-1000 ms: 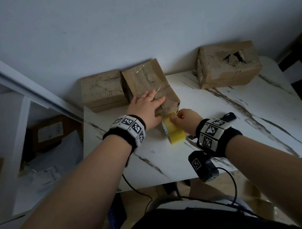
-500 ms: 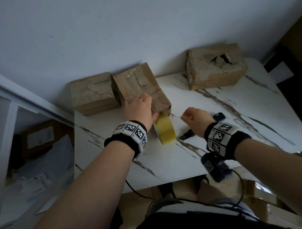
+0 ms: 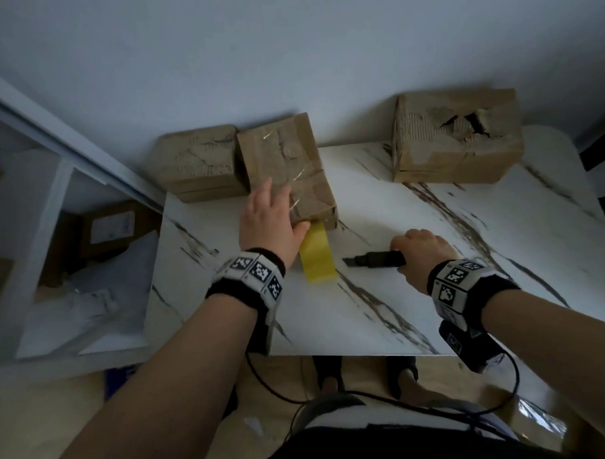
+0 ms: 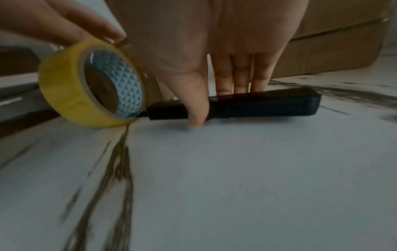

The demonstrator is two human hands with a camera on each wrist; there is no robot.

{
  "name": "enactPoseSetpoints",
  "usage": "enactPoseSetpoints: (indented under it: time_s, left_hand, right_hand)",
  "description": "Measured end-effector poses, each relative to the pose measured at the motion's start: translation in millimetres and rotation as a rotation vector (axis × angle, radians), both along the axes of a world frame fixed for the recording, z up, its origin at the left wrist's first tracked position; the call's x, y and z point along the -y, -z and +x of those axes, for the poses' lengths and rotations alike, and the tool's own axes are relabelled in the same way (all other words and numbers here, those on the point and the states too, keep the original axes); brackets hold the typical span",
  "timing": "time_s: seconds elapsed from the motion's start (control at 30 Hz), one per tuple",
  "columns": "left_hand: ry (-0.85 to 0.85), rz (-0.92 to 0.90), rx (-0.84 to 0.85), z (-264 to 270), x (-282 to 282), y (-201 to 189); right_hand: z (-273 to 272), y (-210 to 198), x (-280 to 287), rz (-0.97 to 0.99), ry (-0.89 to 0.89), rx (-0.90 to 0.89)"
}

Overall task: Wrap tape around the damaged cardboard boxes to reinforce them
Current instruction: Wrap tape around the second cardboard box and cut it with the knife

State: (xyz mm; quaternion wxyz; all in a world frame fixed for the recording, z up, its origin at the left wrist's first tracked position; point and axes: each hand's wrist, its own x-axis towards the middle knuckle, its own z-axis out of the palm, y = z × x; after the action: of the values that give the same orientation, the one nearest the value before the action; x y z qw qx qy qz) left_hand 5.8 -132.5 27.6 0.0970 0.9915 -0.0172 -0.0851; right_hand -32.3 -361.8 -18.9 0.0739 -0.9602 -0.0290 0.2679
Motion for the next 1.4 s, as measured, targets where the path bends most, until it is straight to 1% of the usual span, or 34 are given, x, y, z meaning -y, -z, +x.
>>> enactPoseSetpoints:
  time_s: [0.07, 0.13, 0.2, 0.23, 0.27, 0.33, 0.4, 0.47, 0.57, 0.63, 0.77, 0.9, 0.93, 1.03, 1.17, 1.27, 1.4]
  left_hand:
    - [-0.175, -0.126, 0.083, -17.0, -1.7, -3.7]
    - [-0.325, -0.181, 0.157, -30.8, -4.3, -4.5]
    - [-0.392, -0.181, 0.143, -38.1, -4.2, -1.6]
    - [-0.406, -0.208, 0.083, -38.6, -3.5, 2.4]
    - [-0.418, -0.257, 0.002, -38.8, -1.6, 6.2]
    - [-0.456, -0.417, -0.151, -38.8, 2.9, 12.3]
    - [-0.484, -0.572, -0.23, -36.3, 7.2, 14.8]
    - [-0.497, -0.678, -0.296, -33.1, 11.7, 15.9]
    - [-0.546, -0.812, -0.333, -28.3, 13.7, 15.2]
    - [-0.571, -0.861, -0.339, -26.6, 12.6, 16.2]
    - [-0.572, -0.947, -0.377, -31.1, 12.7, 26.5]
    - [-0.708, -1.133, -0.439, -31.9, 13.6, 36.0]
    - [-0.725, -1.137, -0.437, -31.9, 13.9, 37.4]
    - [-0.74, -1.071, -0.422, -33.8, 12.8, 42.7]
    - [-0.748, -1.085, -0.434, -35.8, 10.8, 47.2]
    - [-0.735, -1.056, -0.407, -33.6, 11.0, 44.4]
    - [-0.741, -0.991, -0.372, -32.2, 11.0, 47.7]
  right_hand:
    - [4.6, -4.8, 5.1, 0.116, 0.103, 0.007]
    - [7.7, -11.0, 6.6, 0.231, 0.208, 0.041]
    - [10.5, -19.2, 2.8, 0.298, 0.248, 0.091]
    - [12.4, -24.9, -1.4, 0.321, 0.247, 0.117]
    - [14.9, -32.2, -7.1, 0.336, 0.233, 0.141]
    - [22.0, -47.8, -22.1, 0.353, 0.16, 0.179]
    - [31.7, -61.5, -40.3, 0.371, 0.064, 0.206]
    - [42.6, -70.7, -59.6, 0.375, -0.027, 0.22]
    - [57.7, -76.8, -85.3, 0.34, -0.138, 0.215]
    - [66.0, -75.7, -95.6, 0.282, -0.191, 0.208]
    - [75.1, -69.6, -103.9, 0.186, -0.232, 0.225]
    - [76.2, -66.9, -102.6, 0.173, -0.274, 0.245]
    - [74.9, -66.2, -102.2, 0.162, -0.291, 0.248]
    - [71.8, -64.4, -103.0, 0.125, -0.321, 0.249]
    - [75.1, -63.6, -103.5, 0.139, -0.297, 0.229]
    - [76.5, -62.7, -104.8, 0.144, -0.27, 0.233]
    - [74.4, -60.3, -108.5, 0.102, -0.286, 0.262]
